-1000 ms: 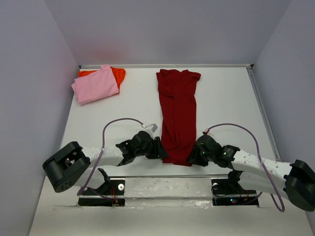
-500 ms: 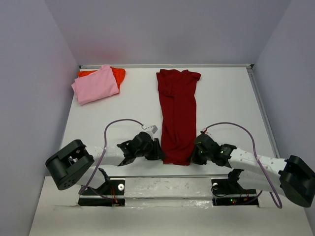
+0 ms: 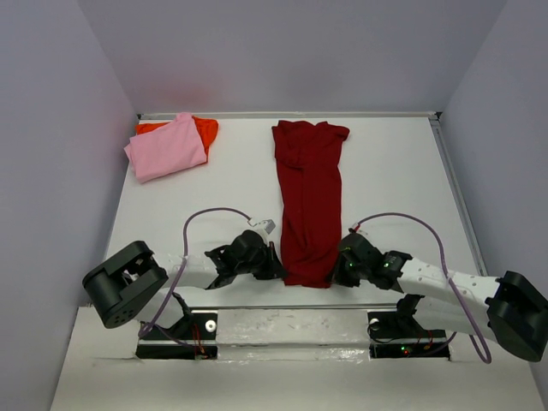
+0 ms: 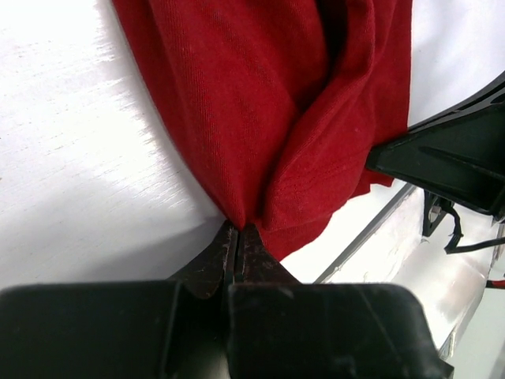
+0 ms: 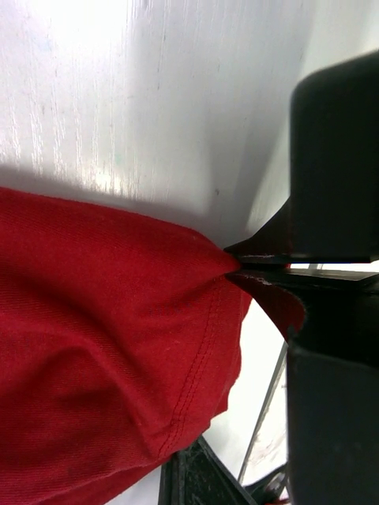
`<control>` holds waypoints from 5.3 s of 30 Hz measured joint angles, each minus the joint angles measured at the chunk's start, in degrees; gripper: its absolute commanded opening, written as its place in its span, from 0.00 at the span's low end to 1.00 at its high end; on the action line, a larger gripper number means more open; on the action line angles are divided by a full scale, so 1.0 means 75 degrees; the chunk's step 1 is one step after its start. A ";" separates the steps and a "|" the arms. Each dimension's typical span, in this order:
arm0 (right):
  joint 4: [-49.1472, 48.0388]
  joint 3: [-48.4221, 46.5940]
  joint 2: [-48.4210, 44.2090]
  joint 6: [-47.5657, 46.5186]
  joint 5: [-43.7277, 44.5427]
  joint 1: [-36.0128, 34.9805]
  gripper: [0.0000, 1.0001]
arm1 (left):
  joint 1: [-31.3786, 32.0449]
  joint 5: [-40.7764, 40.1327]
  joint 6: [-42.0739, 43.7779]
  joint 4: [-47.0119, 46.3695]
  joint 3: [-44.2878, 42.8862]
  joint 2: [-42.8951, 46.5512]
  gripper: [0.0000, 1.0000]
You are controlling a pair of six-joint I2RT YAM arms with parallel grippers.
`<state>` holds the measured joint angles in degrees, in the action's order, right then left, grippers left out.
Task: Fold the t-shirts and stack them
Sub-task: Pick up the rectangle-folded T-shirt from the center of the board, then fold the rectangle-folded T-shirt at the center of the board.
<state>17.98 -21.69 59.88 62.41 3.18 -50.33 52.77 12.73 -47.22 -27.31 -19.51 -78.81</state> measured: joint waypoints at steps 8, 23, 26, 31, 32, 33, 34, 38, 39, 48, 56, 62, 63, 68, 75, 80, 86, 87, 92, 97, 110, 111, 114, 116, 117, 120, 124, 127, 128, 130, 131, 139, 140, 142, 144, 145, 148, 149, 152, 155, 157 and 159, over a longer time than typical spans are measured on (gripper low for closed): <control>0.0906 -0.0364 -0.0574 -0.0408 0.0338 0.0000 0.00 | 0.0003 -0.0093 0.0254 0.0801 -0.0172 0.0685 0.00; 0.1673 -0.1134 -0.0708 -0.0842 0.0825 0.0000 0.00 | 0.0003 -0.0449 0.0650 0.1918 -0.0656 0.1495 0.00; 0.1766 -0.1134 -0.0874 -0.0845 0.0848 0.0000 0.00 | 0.0003 -0.0504 0.0676 0.2057 -0.0656 0.1705 0.00; 0.1897 -0.1262 -0.1037 -0.0895 0.0895 0.0000 0.00 | 0.0000 -0.0565 0.0775 0.2294 -0.0656 0.2020 0.00; 0.1903 -0.1276 -0.1037 -0.0901 0.0895 0.0000 0.00 | 0.0000 -0.0577 0.0793 0.2375 -0.0656 0.2066 0.00; 0.1923 -0.1297 -0.1037 -0.0906 0.0895 0.0000 0.00 | 0.0000 -0.0586 0.0810 0.2445 -0.0656 0.2124 0.00; 0.1935 -0.1306 -0.1037 -0.0912 0.0895 0.0000 0.00 | 0.0000 -0.0586 0.0816 0.2480 -0.0656 0.2159 0.00; 0.1988 -0.1317 -0.1037 -0.0935 0.0895 -0.0003 0.00 | 0.0000 -0.0577 0.0819 0.2597 -0.0656 0.2302 0.00; 0.1996 -0.1317 -0.1037 -0.0935 0.0895 -0.0003 0.00 | 0.0000 -0.0577 0.0819 0.2614 -0.0656 0.2323 0.00; 0.2159 -0.1906 -0.0819 -0.1090 0.1116 -0.0015 0.00 | -0.0201 -0.0635 0.0906 0.3028 -0.0790 0.2567 0.00; 0.2209 -0.2964 -0.0233 -0.1489 0.1993 -0.0041 0.00 | -0.0935 -0.0790 0.1364 0.3246 -0.1559 0.2428 0.00; 0.2186 -0.3430 0.0160 -0.1527 0.2678 -0.0050 0.00 | -0.1798 -0.0455 0.1737 0.3098 -0.2066 0.1953 0.00; 0.2177 -0.3503 0.0227 -0.1527 0.2792 -0.0052 0.00 | -0.1976 -0.0350 0.1818 0.3045 -0.2183 0.1807 0.00; 0.2154 -0.3998 0.0851 -0.1556 0.3518 -0.0050 0.00 | -0.2323 -0.0093 0.2119 0.2964 -0.2763 0.1241 0.00; 0.2194 -0.4555 0.1603 -0.1891 0.4774 -0.0032 0.00 | -0.2419 -0.0070 0.2346 0.2707 -0.3660 0.0344 0.00; 0.1941 -0.4928 0.1964 -0.2433 0.5286 0.0254 0.00 | -0.2422 -0.0300 0.2515 0.2547 -0.4036 0.0032 0.00; 0.0822 -0.4989 0.2326 -0.3346 0.5085 0.1011 0.00 | -0.2419 -0.0810 0.2640 0.2276 -0.4368 -0.0201 0.00; 0.0688 -0.5018 0.2422 -0.3442 0.5047 0.1096 0.00 | -0.2416 -0.0941 0.2675 0.2197 -0.4412 -0.0248 0.00; -0.0017 -0.5351 0.3083 -0.4109 0.4890 0.1428 0.00 | -0.2474 -0.1358 0.2798 0.1944 -0.4575 -0.0504 0.00; -0.0443 -0.5729 0.3727 -0.4578 0.4861 0.1644 0.00 | -0.2579 -0.1591 0.2999 0.1734 -0.5071 -0.1142 0.00; -0.1017 -0.6621 0.5062 -0.5080 0.4919 0.2337 0.00 | -0.2728 -0.1751 0.3351 0.0968 -0.5951 -0.2754 0.00; -0.1072 -0.6700 0.5170 -0.5097 0.4916 0.2398 0.00 | -0.2731 -0.1769 0.3375 0.0921 -0.6027 -0.2853 0.00; -0.1207 -0.6997 0.5625 -0.5100 0.4826 0.2623 0.00 | -0.2745 -0.1830 0.3378 0.0804 -0.6298 -0.3264 0.00; -0.1271 -0.7114 0.5869 -0.5123 0.4750 0.2728 0.00 | -0.2766 -0.1824 0.3375 0.0752 -0.6426 -0.3497 0.00; -0.1276 -0.7184 0.5995 -0.5129 0.4712 0.2780 0.00 | -0.2771 -0.1827 0.3375 0.0752 -0.6473 -0.3579 0.00; -0.1320 -0.7434 0.6368 -0.5158 0.4642 0.2888 0.00 | -0.2830 -0.1827 0.3378 0.0746 -0.6749 -0.3995 0.00; -0.1480 -0.7682 0.6857 -0.5205 0.4523 0.2981 0.00 | -0.2961 -0.1772 0.3375 0.0758 -0.7038 -0.4389 0.00; -0.1600 -0.7825 0.7181 -0.5202 0.4401 0.3019 0.00 | -0.3051 -0.1757 0.3378 0.0766 -0.7187 -0.4581 0.00; -0.1617 -0.7866 0.7268 -0.5205 0.4374 0.3025 0.00 | -0.3077 -0.1760 0.3381 0.0772 -0.7242 -0.4642 0.00; -0.1661 -0.7938 0.7431 -0.5205 0.4310 0.3051 0.00 | -0.3112 -0.1757 0.3378 0.0778 -0.7303 -0.4736 0.00; -0.1667 -0.7994 0.7522 -0.5205 0.4278 0.3060 0.00 | -0.3130 -0.1760 0.3378 0.0775 -0.7332 -0.4791 0.00; -0.1632 -0.8160 0.7889 -0.5362 0.4441 0.3165 0.66 | -0.3296 -0.2078 0.3547 0.0787 -0.7405 -0.5193 0.61; -0.1600 -0.8160 0.7889 -0.5415 0.4529 0.3229 0.70 | -0.3351 -0.2124 0.3564 0.0781 -0.7405 -0.5225 0.66; -0.1609 -0.8157 0.7877 -0.5470 0.4657 0.3348 0.76 | -0.3421 -0.2212 0.3634 0.0778 -0.7405 -0.5263 0.68; -0.1600 -0.8081 0.7796 -0.5505 0.4736 0.3433 0.77 | -0.3515 -0.2390 0.3649 0.0743 -0.7388 -0.5260 0.67; -0.1594 -0.8023 0.7729 -0.5514 0.4750 0.3465 0.77 | -0.3535 -0.2436 0.3649 0.0699 -0.7361 -0.5254 0.66; -0.1556 -0.7845 0.7324 -0.5537 0.4753 0.3488 0.77 | -0.3532 -0.2532 0.3628 0.0621 -0.7073 -0.5056 0.65; -0.1542 -0.7834 0.7189 -0.5555 0.4730 0.3488 0.77 | -0.3518 -0.2535 0.3611 0.0641 -0.6872 -0.4870 0.65; -0.1542 -0.7828 0.6781 -0.5560 0.4637 0.3450 0.77 | -0.3445 -0.2538 0.3555 0.0699 -0.6330 -0.4211 0.65; -0.1545 -0.7822 0.6537 -0.5572 0.4485 0.3375 0.77 | -0.3290 -0.2562 0.3518 0.0935 -0.6009 -0.3308 0.65; -0.1545 -0.7734 0.6411 -0.5613 0.4199 0.3267 0.77 | -0.3194 -0.2532 0.3520 0.1212 -0.6021 -0.2830 0.65; -0.1547 -0.7627 0.6362 -0.5648 0.3888 0.3139 0.77 | -0.3133 -0.2468 0.3532 0.1684 -0.6193 -0.2474 0.64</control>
<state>6.37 -78.89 107.59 20.05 32.34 -26.79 29.28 -5.78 -20.73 -14.68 -65.95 -97.36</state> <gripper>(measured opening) 0.768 0.646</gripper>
